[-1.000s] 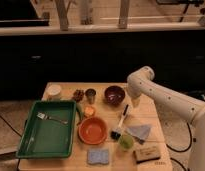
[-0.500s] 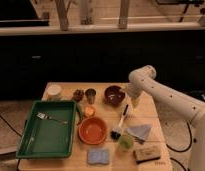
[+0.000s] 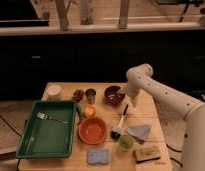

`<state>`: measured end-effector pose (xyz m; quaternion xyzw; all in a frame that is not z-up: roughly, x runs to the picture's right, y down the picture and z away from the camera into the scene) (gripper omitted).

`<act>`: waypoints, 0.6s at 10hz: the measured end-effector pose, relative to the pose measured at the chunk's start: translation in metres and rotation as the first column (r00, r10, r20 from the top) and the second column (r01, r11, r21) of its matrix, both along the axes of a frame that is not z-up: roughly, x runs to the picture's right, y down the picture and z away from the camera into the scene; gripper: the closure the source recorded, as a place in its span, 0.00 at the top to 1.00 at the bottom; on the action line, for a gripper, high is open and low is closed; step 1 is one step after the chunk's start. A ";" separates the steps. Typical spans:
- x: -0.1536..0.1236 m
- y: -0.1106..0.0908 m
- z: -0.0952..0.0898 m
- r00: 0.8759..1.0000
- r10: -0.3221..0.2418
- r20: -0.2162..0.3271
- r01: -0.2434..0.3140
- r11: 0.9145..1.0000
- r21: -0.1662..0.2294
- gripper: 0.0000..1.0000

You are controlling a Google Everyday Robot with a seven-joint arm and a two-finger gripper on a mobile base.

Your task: Stack bowls on top of each other

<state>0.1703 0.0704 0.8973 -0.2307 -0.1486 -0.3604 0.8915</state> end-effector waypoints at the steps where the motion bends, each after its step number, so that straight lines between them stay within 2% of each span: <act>1: -0.002 0.001 0.003 1.000 -0.016 0.007 0.016 1.000 -0.002 0.80; 2: 0.000 0.004 0.009 0.998 -0.057 0.014 0.057 0.998 -0.007 0.80; 6: 0.004 0.002 0.019 0.997 -0.074 0.020 0.074 0.997 -0.018 0.80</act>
